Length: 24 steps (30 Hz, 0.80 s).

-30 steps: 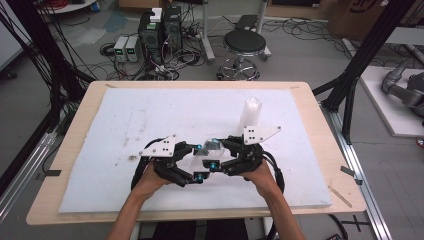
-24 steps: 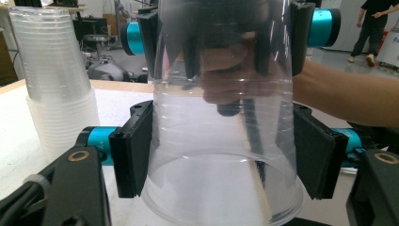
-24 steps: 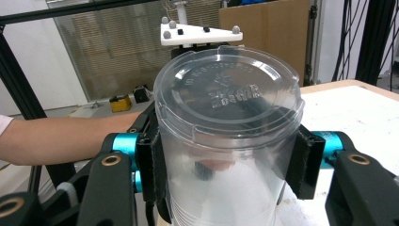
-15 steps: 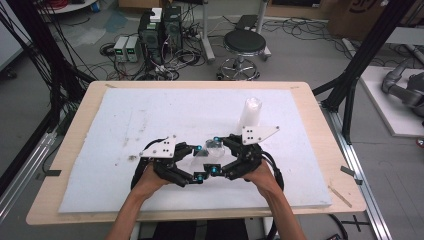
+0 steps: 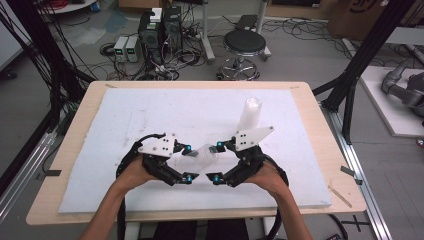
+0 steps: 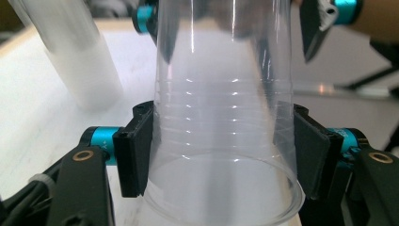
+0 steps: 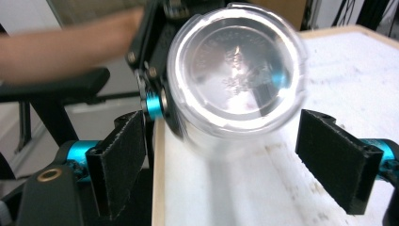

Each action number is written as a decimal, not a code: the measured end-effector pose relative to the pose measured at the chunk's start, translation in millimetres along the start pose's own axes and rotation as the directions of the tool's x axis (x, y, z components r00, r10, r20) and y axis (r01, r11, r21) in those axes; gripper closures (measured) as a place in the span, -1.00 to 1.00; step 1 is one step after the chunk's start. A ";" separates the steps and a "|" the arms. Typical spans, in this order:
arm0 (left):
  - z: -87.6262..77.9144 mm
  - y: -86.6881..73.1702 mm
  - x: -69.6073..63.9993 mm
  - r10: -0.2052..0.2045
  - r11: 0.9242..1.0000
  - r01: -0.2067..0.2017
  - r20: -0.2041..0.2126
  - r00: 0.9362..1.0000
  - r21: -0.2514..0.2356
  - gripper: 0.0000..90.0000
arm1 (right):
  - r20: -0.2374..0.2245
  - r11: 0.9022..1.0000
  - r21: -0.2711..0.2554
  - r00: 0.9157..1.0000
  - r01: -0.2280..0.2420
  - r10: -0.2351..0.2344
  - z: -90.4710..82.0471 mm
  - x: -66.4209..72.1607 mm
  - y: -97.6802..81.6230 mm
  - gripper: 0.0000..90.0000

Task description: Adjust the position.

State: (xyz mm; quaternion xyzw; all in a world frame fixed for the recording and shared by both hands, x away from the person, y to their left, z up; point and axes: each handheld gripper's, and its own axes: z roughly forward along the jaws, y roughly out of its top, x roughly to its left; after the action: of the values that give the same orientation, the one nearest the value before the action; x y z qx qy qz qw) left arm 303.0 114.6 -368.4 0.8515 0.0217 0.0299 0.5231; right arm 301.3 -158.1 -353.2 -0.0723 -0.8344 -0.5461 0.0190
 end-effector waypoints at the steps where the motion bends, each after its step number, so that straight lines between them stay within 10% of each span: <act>1: -2.1 3.8 1.1 0.002 0.999 -0.003 0.011 1.000 0.054 -0.28 | 0.000 1.000 0.014 1.000 0.001 -0.001 -0.8 0.1 -0.1 -0.63; 8: -4.0 19.8 6.1 -0.044 0.950 0.028 0.043 0.998 0.311 -0.28 | 0.043 0.983 0.182 0.999 0.023 -0.031 -6.6 -1.3 3.1 -0.63; 17: 4.7 33.6 11.6 -0.052 0.867 0.011 0.068 0.996 0.498 -0.28 | 0.051 0.915 0.398 0.995 0.058 -0.085 -5.6 0.7 18.6 -0.62; 24: 10.4 41.0 10.6 -0.029 0.845 -0.019 0.081 0.996 0.535 -0.27 | 0.060 0.862 0.502 0.992 0.067 -0.112 -2.9 2.0 29.2 -0.61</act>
State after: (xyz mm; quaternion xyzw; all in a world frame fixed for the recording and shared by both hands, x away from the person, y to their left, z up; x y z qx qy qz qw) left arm 314.6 87.5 -336.3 0.9639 0.0088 -0.0152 0.2657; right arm 303.3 -149.1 -325.3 -0.0500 -0.9496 -0.3086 -0.0248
